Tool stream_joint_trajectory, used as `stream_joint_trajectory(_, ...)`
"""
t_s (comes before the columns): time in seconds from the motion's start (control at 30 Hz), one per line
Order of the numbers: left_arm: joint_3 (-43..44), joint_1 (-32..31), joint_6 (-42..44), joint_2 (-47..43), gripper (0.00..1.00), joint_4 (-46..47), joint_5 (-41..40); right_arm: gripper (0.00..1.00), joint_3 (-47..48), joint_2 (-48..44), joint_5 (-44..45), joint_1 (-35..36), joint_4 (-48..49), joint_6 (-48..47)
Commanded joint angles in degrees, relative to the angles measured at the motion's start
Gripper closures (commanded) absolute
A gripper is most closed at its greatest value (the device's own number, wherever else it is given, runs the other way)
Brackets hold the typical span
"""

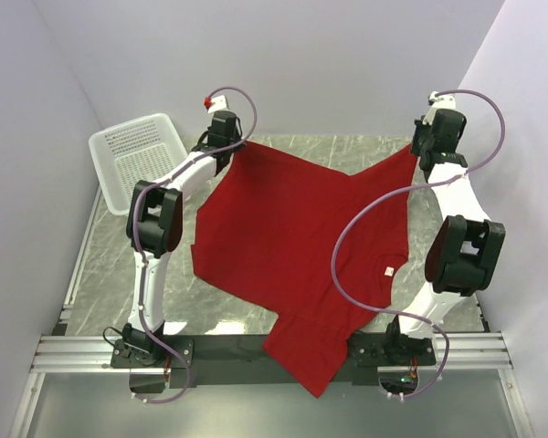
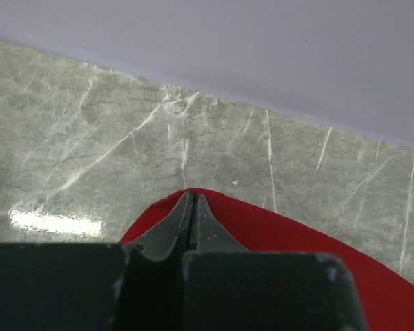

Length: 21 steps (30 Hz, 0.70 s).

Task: Fold and stack the t-shirts

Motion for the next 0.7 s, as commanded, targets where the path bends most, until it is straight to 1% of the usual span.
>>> stream_joint_trajectory(0.0,3.2,1.0,-0.3,-0.6,1.0,0.7,0.8,1.0,4.7,-0.9,-2.5,-0.4,0.1,0.5)
stream_joint_trajectory(0.13,3.5,1.6,0.3,-0.6,1.0,-0.2,-1.0,1.0,5.4,0.1,-7.4,0.0,-3.0,0.8)
stream_joint_trajectory(0.23,4.0,2.3,0.3,-0.5,1.0,-0.8,-2.8,1.0,5.5,0.8,-8.2,0.6,-3.4,1.1)
stream_joint_trajectory(0.37,5.4,3.1,0.1,-0.1,0.99,-1.3,-3.5,1.0,8.1,3.3,-8.5,1.0,-5.5,1.8)
stream_joint_trajectory(0.53,7.1,3.7,0.2,1.0,0.99,-1.3,-2.6,1.0,12.4,6.9,-8.8,1.8,-7.7,2.3)
stream_joint_trajectory(0.67,7.4,3.9,0.1,1.6,0.99,-1.1,-1.4,1.0,13.1,7.3,-9.7,2.4,-8.4,2.3)
